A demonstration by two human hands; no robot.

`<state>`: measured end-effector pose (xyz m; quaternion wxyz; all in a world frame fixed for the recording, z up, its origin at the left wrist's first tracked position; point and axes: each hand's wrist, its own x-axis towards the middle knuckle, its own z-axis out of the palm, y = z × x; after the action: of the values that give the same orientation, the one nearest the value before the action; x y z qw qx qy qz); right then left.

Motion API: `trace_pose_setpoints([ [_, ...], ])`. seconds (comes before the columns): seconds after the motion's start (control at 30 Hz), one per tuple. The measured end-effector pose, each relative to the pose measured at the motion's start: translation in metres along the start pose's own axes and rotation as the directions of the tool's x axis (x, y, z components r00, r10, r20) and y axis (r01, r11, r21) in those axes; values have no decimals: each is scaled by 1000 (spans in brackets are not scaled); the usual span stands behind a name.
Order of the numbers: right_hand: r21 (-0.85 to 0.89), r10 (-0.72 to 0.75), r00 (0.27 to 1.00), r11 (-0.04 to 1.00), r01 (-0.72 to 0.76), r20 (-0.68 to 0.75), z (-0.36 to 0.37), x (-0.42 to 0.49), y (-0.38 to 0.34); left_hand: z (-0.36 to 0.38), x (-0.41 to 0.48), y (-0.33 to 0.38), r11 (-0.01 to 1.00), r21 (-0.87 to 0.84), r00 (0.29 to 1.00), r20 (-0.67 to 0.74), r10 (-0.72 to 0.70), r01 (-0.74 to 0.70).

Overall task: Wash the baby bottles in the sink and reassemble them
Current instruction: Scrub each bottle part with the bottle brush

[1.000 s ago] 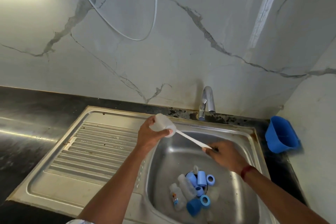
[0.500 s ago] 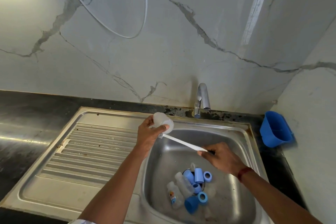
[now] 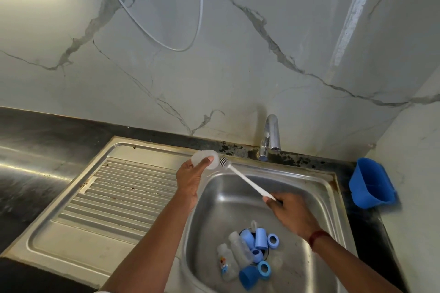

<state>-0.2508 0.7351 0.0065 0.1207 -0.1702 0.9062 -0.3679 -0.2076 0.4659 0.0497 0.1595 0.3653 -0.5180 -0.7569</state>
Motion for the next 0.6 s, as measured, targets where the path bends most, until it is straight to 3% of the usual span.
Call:
trace_pose_setpoints([
  [0.13,151,-5,995,988,21,-104,11,-12,-6,0,-4,-10,954,-219,977,-19,-212,203],
  [0.27,110,-74,992,990,85,-97,18,-31,-6,7,-12,-19,887,-384,961,3,-277,257],
  [0.4,-10,-118,989,993,117,-89,14,-44,-3,12,-18,-28,857,-439,959,42,-279,269],
  [0.6,-34,-71,993,997,68,-92,8,-44,-2,15,-24,-38,890,-388,968,20,-251,239],
])
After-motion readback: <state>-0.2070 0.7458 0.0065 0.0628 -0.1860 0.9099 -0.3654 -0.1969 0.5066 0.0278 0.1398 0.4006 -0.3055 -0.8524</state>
